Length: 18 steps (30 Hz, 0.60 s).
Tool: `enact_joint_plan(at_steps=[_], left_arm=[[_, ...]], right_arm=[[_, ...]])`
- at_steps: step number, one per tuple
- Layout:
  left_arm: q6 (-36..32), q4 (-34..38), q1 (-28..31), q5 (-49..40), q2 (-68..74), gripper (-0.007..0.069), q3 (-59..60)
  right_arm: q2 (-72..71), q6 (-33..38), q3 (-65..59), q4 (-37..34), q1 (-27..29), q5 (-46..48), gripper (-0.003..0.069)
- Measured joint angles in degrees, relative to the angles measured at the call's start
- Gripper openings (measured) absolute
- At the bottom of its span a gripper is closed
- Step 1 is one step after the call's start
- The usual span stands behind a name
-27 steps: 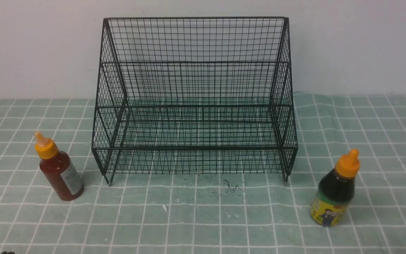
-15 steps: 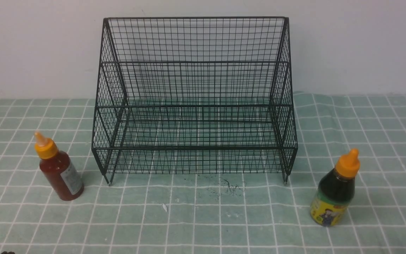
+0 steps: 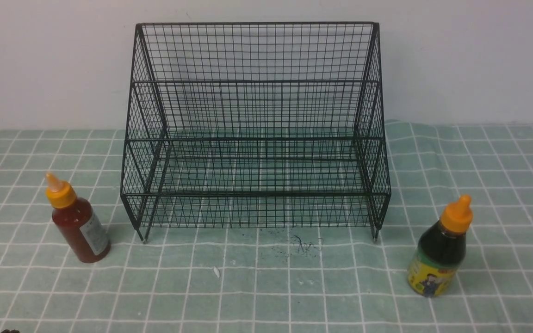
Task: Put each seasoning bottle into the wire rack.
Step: Use the right arm to grab the condiment bottle closest to it
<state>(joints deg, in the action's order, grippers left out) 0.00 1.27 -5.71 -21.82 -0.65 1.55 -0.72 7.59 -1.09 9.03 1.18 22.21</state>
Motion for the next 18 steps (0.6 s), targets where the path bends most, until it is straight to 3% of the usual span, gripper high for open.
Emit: enact_joint_plan(at_steps=[11, 15, 18], left_arm=[[0.0, 0.0, 0.0, 0.0, 0.0, -0.0006, 0.0], [0.0, 0.0, 0.0, 0.0, 0.0, -0.0006, 0.0], [0.0, 0.0, 0.0, 0.0, 0.0, -0.0006, 0.0]], right_arm=[[0.0, 0.3, -0.3, 3.5, 0.0, -2.1, -0.0012], [0.0, -5.4, -0.5, -6.3, 0.0, -12.4, -0.0012], [0.0, -13.6, -0.5, -16.0, 0.0, -19.1, -0.0012]])
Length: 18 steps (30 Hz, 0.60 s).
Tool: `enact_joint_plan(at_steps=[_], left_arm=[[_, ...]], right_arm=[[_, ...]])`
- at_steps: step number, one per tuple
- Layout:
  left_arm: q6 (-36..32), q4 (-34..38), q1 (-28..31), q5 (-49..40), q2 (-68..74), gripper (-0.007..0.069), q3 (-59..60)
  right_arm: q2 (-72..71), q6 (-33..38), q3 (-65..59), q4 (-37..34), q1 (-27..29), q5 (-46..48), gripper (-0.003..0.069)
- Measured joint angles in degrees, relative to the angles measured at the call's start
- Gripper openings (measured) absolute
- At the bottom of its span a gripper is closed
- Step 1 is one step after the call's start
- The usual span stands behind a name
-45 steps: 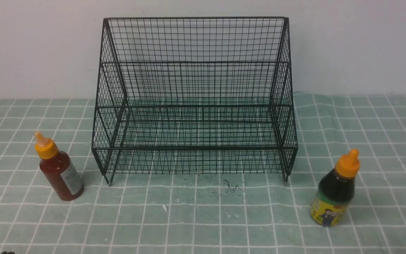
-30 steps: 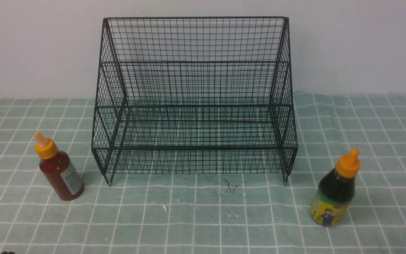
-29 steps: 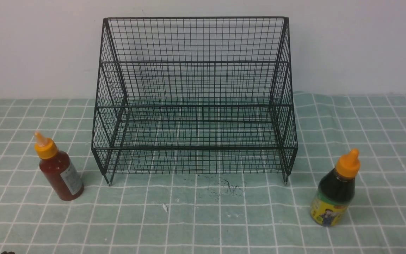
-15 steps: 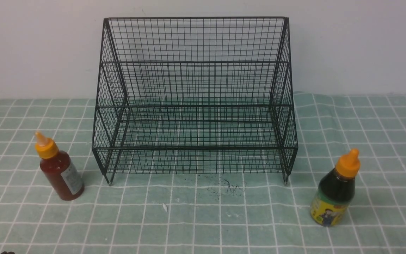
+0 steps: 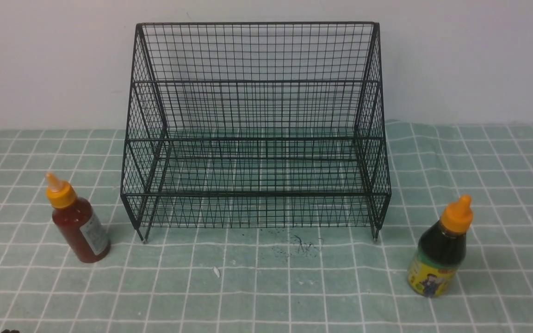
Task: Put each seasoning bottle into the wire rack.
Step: Use the right arm to grab the condiment bottle closest to it
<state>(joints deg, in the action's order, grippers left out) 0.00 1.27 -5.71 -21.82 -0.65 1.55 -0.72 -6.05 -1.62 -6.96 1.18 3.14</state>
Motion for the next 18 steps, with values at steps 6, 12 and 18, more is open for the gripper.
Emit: enact_joint_plan(at_steps=[6, 12, 18], left_arm=[[0.0, 0.0, 0.0, 0.0, 0.0, -0.0006, 0.0], [0.0, 0.0, 0.0, 0.0, 0.0, -0.0006, 0.0], [0.0, 0.0, 0.0, 0.0, 0.0, -0.0006, 0.0]], right_arm=[[0.0, -9.0, 0.0, -12.6, 0.0, -6.9, -0.0012], [0.0, -11.9, 0.0, -14.9, 0.0, -11.8, -0.0012], [1.2, -14.9, 8.6, -12.3, -0.6, -8.2, -0.0012]])
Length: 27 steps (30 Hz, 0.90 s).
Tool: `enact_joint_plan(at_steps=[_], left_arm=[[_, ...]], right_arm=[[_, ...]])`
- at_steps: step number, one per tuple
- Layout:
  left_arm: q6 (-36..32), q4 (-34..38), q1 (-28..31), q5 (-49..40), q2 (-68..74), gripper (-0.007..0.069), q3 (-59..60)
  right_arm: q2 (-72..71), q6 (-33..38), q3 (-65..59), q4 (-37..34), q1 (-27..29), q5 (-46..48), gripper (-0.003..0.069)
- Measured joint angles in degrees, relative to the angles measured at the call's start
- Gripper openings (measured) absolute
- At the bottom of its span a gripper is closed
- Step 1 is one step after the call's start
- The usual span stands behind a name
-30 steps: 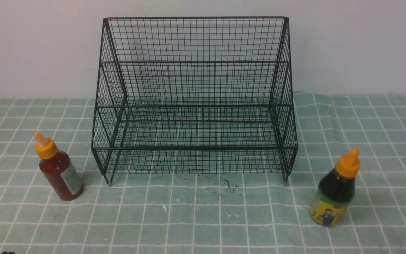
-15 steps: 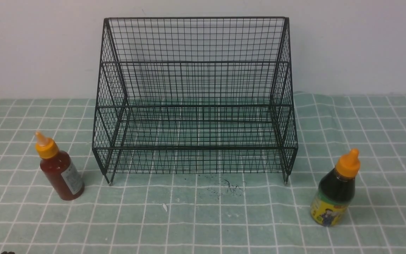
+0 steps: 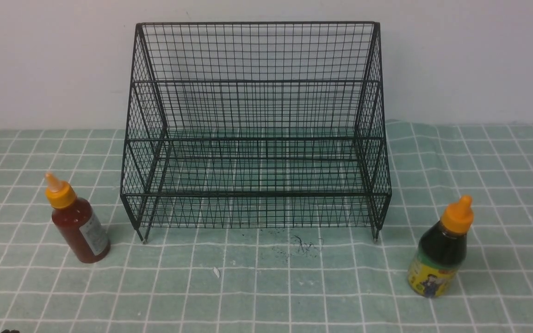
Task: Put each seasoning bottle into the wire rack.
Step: Use the right arm to grab the condiment bottle closest to it
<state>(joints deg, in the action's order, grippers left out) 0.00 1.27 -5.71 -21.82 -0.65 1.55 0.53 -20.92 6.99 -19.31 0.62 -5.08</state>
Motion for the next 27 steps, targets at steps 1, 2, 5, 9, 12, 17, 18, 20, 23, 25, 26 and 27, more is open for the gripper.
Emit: enact_joint_plan(at_steps=[1, 2, 5, 9, 12, 17, 18, 20, 23, 25, 26, 27], left_arm=[[0.0, 0.0, 0.0, 0.0, 0.0, -0.0006, 0.0], [0.0, 0.0, 0.0, 0.0, 0.0, -0.0006, 0.0], [0.0, 0.0, 0.0, 0.0, 0.0, -0.0006, 0.0], [0.0, 0.0, 0.0, 0.0, 0.0, -0.0006, 0.0], [0.0, 0.0, 0.0, 0.0, 0.0, -0.0006, 0.0], [0.0, 0.0, 0.0, 0.0, 0.0, -0.0006, 0.0], [0.0, 0.0, 0.0, 0.0, 0.0, -0.0006, 0.0], [0.0, 0.0, 0.0, 0.0, 0.0, -0.0006, 0.0], [0.0, 0.0, 0.0, 0.0, 0.0, -0.0006, 0.0], [0.0, 0.0, 0.0, 0.0, 0.0, -0.0006, 0.0], [0.0, 0.0, 0.0, 0.0, 0.0, -0.0006, 0.0], [0.0, 0.0, 0.0, 0.0, 0.0, -0.0006, 0.0]], right_arm=[[2.7, -0.1, 6.7, 2.9, -0.7, 7.0, -0.0012], [6.0, 0.2, 11.1, 4.6, -1.3, 14.2, -0.0012], [16.6, 3.6, 22.5, 8.0, -2.6, 32.9, -0.0012], [31.9, 12.1, 34.2, 9.1, -3.4, 53.7, -0.0012], [41.5, 15.1, 40.0, 9.4, -3.4, 63.0, -0.0006], [59.8, 22.2, 51.3, 9.4, -5.1, 72.0, 0.0085], [61.7, 23.2, 52.6, 9.4, -6.2, 72.5, 0.0113], [65.5, 24.5, 55.0, 9.4, -8.6, 72.7, 0.0171], [69.5, 24.7, 57.3, 10.4, -11.9, 72.2, 0.0263], [72.8, 23.1, 58.4, 12.4, -15.6, 70.2, 0.0373], [73.9, 22.2, 58.4, 13.2, -16.4, 69.3, 0.0406], [74.1, 22.0, 58.5, 13.3, -16.7, 69.1, 0.0423]])
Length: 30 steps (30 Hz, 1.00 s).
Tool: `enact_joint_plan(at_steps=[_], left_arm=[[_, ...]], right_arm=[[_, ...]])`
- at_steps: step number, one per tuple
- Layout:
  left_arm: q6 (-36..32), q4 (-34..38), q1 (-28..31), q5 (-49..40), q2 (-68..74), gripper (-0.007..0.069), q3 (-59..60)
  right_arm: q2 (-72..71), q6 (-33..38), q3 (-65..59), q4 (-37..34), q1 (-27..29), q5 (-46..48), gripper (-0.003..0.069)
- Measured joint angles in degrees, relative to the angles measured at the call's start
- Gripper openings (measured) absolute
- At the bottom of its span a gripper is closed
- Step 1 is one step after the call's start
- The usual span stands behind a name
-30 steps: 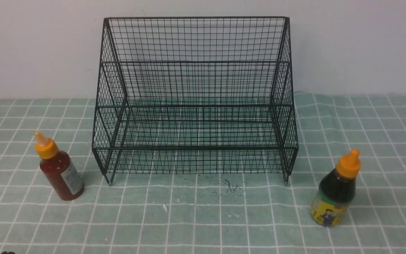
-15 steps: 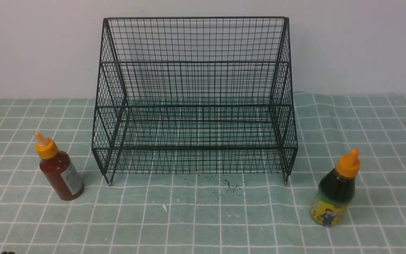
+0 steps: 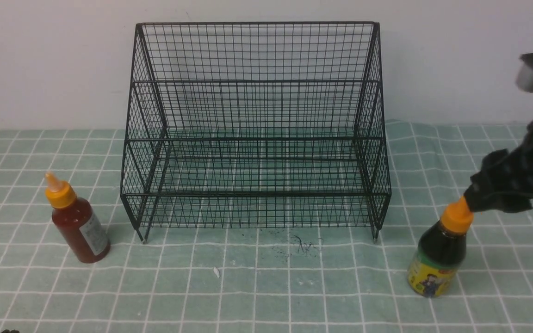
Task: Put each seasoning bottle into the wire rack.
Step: Use the right arm to grab the condiment bottle closest to it, then use the right arm to put the condiment bottle back on the shelf
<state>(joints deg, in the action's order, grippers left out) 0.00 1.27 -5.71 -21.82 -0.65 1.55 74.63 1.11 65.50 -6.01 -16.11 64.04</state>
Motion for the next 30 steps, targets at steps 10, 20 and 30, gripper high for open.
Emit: enact_joint_plan(at_steps=[10, 20, 30], left_arm=[[0.0, 0.0, 0.0, 0.0, 0.0, -0.0006, 0.0], [0.0, 0.0, 0.0, 0.0, 0.0, -0.0006, 0.0], [0.0, 0.0, 0.0, 0.0, 0.0, -0.0006, 0.0]], right_arm=[[12.6, -3.2, 0.1, 3.5, -1.7, -4.1, 0.0505], [8.2, 0.2, 3.8, -0.1, -5.8, 6.8, 0.0302], [9.0, 1.5, 23.2, -1.9, -15.2, 8.7, 0.0302]])
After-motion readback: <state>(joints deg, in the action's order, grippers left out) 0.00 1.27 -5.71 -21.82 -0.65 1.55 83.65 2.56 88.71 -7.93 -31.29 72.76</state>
